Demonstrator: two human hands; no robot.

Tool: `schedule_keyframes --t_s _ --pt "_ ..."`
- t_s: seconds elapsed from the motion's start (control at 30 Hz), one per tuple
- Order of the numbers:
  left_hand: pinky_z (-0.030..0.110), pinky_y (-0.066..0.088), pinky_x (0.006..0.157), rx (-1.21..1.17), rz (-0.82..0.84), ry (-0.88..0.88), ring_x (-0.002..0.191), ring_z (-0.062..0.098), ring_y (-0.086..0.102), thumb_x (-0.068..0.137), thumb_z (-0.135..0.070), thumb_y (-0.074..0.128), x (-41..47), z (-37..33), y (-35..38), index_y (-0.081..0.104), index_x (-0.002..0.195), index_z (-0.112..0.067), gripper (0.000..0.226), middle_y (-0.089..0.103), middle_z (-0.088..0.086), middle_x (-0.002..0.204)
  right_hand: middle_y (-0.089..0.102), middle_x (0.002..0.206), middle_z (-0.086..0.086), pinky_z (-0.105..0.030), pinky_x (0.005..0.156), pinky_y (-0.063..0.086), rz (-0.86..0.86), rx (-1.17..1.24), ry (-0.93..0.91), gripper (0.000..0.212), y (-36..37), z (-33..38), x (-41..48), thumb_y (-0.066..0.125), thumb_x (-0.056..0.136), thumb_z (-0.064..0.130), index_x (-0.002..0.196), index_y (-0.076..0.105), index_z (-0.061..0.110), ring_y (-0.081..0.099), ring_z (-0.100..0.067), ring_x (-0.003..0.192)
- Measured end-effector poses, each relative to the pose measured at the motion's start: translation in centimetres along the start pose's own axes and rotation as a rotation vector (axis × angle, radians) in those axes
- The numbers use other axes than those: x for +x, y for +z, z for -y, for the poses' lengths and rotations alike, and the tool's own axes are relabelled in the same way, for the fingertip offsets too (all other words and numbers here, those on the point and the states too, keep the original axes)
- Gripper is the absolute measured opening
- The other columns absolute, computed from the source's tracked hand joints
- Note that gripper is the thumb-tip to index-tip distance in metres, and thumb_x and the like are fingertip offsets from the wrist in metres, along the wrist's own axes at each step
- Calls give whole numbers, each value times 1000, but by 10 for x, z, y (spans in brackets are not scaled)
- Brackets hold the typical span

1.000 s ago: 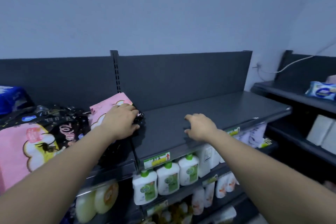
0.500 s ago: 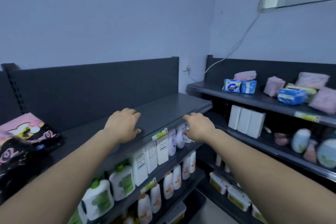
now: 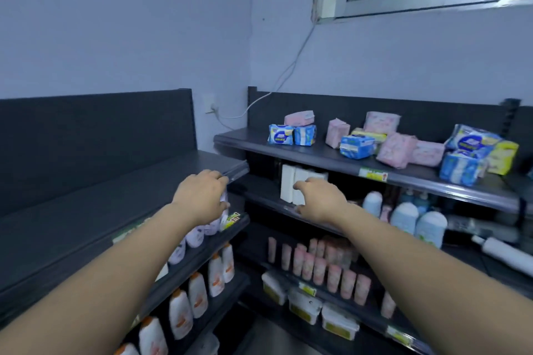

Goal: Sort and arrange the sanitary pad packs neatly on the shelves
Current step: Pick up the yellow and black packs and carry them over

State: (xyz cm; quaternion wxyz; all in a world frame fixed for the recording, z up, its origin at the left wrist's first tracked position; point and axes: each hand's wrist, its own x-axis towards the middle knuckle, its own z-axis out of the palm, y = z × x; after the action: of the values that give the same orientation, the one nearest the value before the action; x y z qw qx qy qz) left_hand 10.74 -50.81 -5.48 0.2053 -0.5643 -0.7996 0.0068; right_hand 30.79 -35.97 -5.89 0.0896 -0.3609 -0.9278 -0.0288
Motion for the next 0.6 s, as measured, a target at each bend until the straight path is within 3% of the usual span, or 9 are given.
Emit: schedule_keyframes --t_s 0.3,0.6 --pt "35 38 103 -73 -61 179 130 20 40 90 -47 54 89 -103 4 46 135 -17 55 47 -1 138 49 131 -9 -40 97 44 -1 -16 185 49 -4 -112 -10 59 88 36 132 49 18 45 -30 123" --pt "35 39 100 -145 -115 351 129 20 41 92 -47 52 187 -188 15 46 134 -18 51 48 -1 135 51 131 -8 -39 94 45 -11 -48 364 48 -4 -215 -5 60 89 36 132 48 19 46 -29 122"
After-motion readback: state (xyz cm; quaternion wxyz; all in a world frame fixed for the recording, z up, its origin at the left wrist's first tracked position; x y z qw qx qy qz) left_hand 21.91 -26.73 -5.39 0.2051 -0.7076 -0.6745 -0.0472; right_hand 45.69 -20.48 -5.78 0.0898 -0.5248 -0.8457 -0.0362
